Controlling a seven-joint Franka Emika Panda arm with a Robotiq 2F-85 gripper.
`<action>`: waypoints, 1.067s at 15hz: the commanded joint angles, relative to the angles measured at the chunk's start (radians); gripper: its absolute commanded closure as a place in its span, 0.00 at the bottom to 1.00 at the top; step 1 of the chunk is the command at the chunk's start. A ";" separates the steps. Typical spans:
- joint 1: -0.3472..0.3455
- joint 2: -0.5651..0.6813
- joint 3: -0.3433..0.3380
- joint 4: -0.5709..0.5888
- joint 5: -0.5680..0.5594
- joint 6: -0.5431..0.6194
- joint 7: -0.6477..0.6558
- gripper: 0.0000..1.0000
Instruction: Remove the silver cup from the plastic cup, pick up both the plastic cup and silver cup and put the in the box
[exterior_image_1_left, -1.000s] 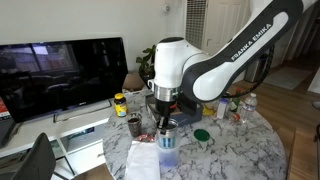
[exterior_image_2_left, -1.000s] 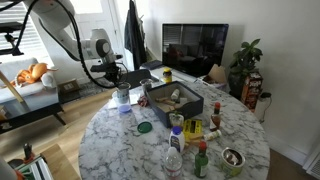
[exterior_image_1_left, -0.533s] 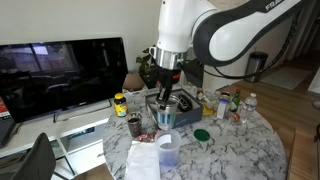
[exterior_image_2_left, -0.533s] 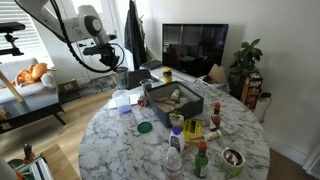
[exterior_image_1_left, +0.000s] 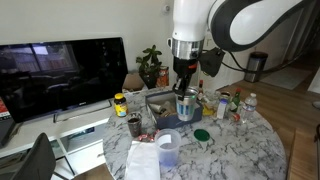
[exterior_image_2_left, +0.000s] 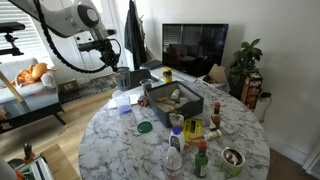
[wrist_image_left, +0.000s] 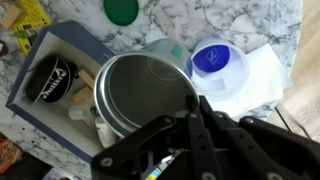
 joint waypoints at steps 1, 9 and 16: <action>-0.028 0.027 0.017 -0.081 -0.021 0.044 0.079 0.99; -0.028 0.155 -0.020 -0.156 -0.088 0.311 0.204 0.99; 0.010 0.254 -0.100 -0.162 -0.194 0.446 0.328 0.99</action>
